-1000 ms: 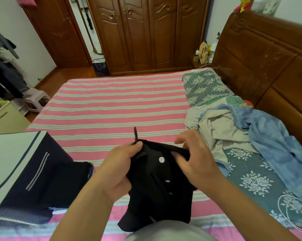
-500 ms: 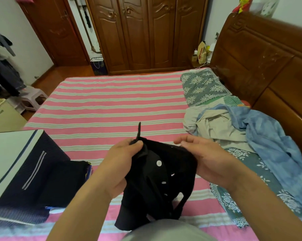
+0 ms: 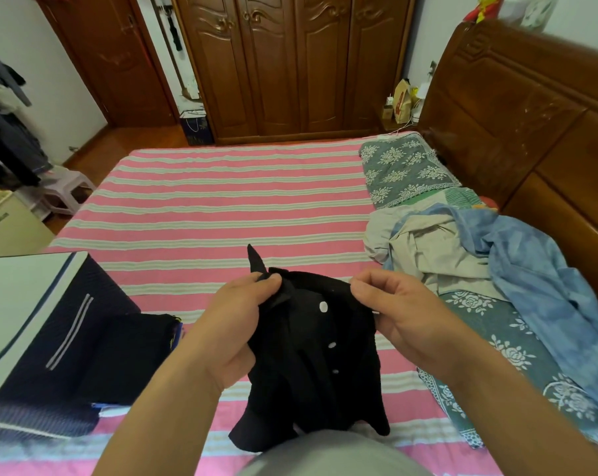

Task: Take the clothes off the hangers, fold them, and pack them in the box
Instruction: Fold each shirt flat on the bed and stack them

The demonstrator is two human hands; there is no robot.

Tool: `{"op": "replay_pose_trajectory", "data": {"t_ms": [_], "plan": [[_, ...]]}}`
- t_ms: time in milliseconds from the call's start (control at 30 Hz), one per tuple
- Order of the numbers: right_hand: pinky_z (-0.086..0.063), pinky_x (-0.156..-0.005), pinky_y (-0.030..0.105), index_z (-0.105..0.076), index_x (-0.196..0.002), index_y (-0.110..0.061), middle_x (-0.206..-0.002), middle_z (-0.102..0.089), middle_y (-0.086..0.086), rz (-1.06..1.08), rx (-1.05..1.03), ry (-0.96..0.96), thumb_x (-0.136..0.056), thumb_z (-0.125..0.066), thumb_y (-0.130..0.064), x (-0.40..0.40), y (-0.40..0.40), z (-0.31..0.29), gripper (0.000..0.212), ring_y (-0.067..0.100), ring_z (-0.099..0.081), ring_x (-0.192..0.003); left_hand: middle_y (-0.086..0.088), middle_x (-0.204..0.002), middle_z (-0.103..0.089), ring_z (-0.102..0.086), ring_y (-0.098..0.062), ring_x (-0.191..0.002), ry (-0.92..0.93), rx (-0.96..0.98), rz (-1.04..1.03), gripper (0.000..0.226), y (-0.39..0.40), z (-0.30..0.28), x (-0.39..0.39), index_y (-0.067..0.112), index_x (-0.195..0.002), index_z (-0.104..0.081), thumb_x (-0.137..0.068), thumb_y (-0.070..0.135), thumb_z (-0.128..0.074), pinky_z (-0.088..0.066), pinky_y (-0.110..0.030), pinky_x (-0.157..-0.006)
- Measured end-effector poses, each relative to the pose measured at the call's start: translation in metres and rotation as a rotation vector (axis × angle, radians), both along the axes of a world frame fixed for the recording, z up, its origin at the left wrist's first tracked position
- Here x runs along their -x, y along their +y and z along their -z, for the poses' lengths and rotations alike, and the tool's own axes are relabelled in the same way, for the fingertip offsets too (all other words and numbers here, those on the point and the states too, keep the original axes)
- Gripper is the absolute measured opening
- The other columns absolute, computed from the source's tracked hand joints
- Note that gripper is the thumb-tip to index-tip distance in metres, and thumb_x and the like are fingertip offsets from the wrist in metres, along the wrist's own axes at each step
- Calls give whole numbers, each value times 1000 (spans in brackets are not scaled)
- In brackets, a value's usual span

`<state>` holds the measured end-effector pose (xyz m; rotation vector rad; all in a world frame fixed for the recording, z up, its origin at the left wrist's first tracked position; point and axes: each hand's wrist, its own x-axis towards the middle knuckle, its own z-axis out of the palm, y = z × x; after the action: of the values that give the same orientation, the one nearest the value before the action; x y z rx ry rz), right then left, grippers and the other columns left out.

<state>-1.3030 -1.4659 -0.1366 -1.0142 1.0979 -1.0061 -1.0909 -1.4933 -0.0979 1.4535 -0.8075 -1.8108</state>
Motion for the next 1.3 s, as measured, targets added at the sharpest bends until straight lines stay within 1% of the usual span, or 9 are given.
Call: {"op": "replay_pose_trajectory", "data": {"t_ms": [200, 300, 500, 667, 833, 967, 1100, 1200, 1300], "plan": [[-53, -73, 25, -76, -81, -18, -80, -74, 3, 154, 109, 79, -84, -75, -5, -18, 8, -4, 13, 14, -70, -77, -21, -102, -76, -76, -33, -86, 13, -7, -10, 29, 1, 0, -1, -2, -117, -67, -105, 19, -53, -59, -41, -77], [-54, -75, 25, -75, -83, -28, -81, -75, -2, 224, 206, 231, -85, -78, -10, -32, 14, 3, 19, 13, -70, -80, -21, -100, -76, -76, -32, -85, 43, -1, -36, 28, 3, 2, 3, -1, -115, -68, -105, 20, -52, -57, -40, -74], [-54, -71, 23, -76, -84, -25, -82, -67, -10, 500, 609, 519, -82, -80, -7, -48, 16, 21, 19, 15, -67, -81, -26, -117, -71, -70, -38, -108, 258, -33, 31, 33, 17, 6, 12, -3, -122, -67, -97, 18, -62, -56, -49, -96], [-49, -74, 12, -79, -95, -11, -90, -66, -2, 496, 884, 720, -86, -77, -7, -51, 20, 25, 10, 8, -64, -83, -28, -110, -71, -73, -38, -98, 279, 29, -8, 22, 24, 7, 20, -7, -111, -69, -92, 2, -65, -62, -46, -85], [-60, -84, 32, -72, -98, -25, -90, -74, -7, 395, 270, 222, -91, -72, -14, -50, 21, 12, 13, 11, -71, -89, -24, -102, -75, -75, -36, -92, 181, 71, -43, 20, 26, 10, 19, 0, -109, -71, -91, -4, -63, -62, -42, -73], [-57, -94, 43, -76, -103, -24, -101, -77, -3, 176, 12, 96, -93, -70, -17, -42, 14, 6, 14, 16, -72, -100, -20, -102, -75, -75, -35, -93, 69, 153, 38, 25, 23, 9, 11, 3, -115, -67, -91, -6, -65, -62, -44, -78], [-58, -77, 33, -77, -94, -18, -85, -77, 1, 198, 17, 190, -90, -73, -12, -38, 13, 3, 8, 15, -72, -80, -11, -97, -77, -76, -28, -91, -159, 240, 194, 26, 13, -1, 3, 6, -112, -68, -88, -2, -72, -60, -45, -88], [-53, -68, 29, -75, -93, -10, -76, -71, 4, 220, -48, 132, -91, -70, -8, -34, 6, 7, 5, 15, -64, -70, -5, -97, -77, -74, -24, -92, -471, 401, 244, 20, -11, 0, -7, 14, -106, -69, -88, 12, -78, -60, -45, -90], [-53, -65, 26, -73, -91, -7, -79, -68, 7, 253, -219, -137, -94, -65, -5, -31, -1, 12, 8, 13, -62, -70, 8, -116, -61, -58, -15, -108, -1059, 806, 64, 29, -18, 15, -12, 23, -117, -60, -93, 30, -73, -47, -25, -90]]}}
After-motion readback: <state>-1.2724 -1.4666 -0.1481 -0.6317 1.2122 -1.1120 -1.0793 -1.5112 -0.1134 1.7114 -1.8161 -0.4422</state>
